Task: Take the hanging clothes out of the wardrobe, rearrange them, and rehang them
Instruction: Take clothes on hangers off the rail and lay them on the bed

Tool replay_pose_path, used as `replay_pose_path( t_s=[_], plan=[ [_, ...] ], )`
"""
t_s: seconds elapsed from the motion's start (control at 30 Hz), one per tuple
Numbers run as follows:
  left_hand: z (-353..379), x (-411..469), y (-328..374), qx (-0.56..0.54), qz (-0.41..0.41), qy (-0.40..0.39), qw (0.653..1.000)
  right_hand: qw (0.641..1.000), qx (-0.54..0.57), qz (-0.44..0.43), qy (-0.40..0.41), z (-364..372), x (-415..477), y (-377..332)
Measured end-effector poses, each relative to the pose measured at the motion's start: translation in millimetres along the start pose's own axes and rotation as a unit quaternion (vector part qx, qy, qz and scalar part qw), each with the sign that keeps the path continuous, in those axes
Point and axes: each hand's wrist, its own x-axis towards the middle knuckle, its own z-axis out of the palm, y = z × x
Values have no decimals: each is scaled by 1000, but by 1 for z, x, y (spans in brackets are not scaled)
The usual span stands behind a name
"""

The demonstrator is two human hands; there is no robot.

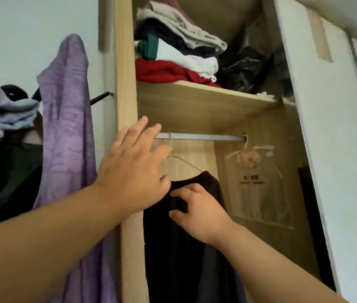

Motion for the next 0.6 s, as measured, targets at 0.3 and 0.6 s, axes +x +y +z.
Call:
replay_pose_path(
  t_s=[0.3, 0.6],
  plan=[
    [8, 23, 6, 62, -95, 51, 992, 989, 131, -54, -53, 18, 76, -3],
    [8, 22, 10, 78, -115, 56, 989, 979, 133, -108, -109, 73, 134, -38]
  ],
)
